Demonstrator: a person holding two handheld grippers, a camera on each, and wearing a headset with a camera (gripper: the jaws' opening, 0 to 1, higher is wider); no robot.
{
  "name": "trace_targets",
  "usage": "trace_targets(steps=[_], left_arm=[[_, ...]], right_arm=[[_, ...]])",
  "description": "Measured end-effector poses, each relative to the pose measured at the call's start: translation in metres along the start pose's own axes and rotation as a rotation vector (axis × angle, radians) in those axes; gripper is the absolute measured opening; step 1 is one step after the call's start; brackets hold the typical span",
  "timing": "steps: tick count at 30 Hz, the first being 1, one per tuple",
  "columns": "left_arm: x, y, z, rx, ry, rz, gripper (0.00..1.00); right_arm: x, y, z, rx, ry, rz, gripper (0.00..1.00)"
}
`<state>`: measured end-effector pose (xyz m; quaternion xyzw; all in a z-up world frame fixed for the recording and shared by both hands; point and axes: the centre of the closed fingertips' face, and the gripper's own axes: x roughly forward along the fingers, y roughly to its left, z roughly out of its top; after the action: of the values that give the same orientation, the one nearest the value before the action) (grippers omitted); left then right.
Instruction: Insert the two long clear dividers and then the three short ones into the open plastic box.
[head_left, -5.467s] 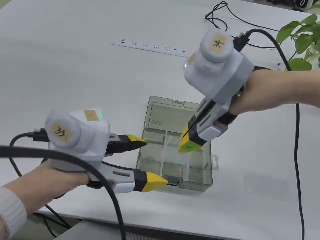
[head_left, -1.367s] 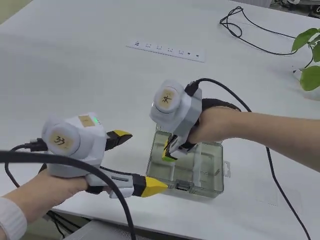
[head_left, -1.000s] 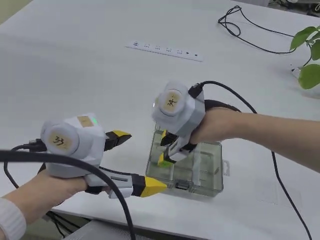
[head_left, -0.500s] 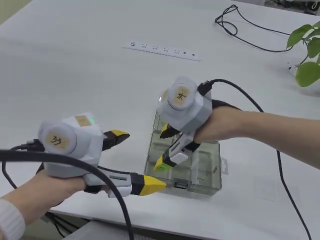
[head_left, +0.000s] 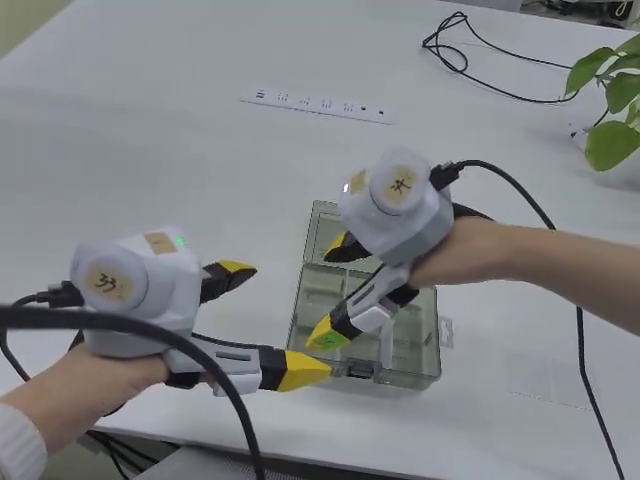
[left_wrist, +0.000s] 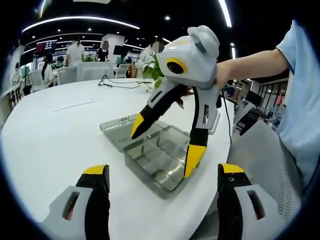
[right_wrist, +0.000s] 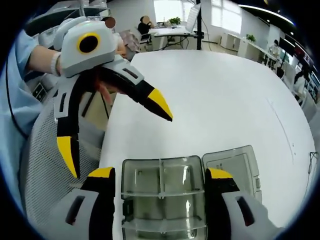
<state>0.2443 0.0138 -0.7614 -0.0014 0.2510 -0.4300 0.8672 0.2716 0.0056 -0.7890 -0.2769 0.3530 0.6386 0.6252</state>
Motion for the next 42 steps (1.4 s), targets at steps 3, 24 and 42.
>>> trace_targets(steps=[3,24,42], left_arm=[[0.001,0.000,0.001,0.004,0.000,-0.003,0.91],[-0.002,0.002,0.009,0.040,-0.004,0.003,0.92],[0.002,0.000,0.009,0.042,0.009,0.001,0.91]], right_arm=[[-0.003,0.000,-0.004,-0.002,-0.022,-0.008,0.80],[-0.046,-0.011,-0.024,0.098,-0.204,-0.134,1.00],[-0.085,-0.006,-0.091,0.251,-0.248,-0.208,1.00]])
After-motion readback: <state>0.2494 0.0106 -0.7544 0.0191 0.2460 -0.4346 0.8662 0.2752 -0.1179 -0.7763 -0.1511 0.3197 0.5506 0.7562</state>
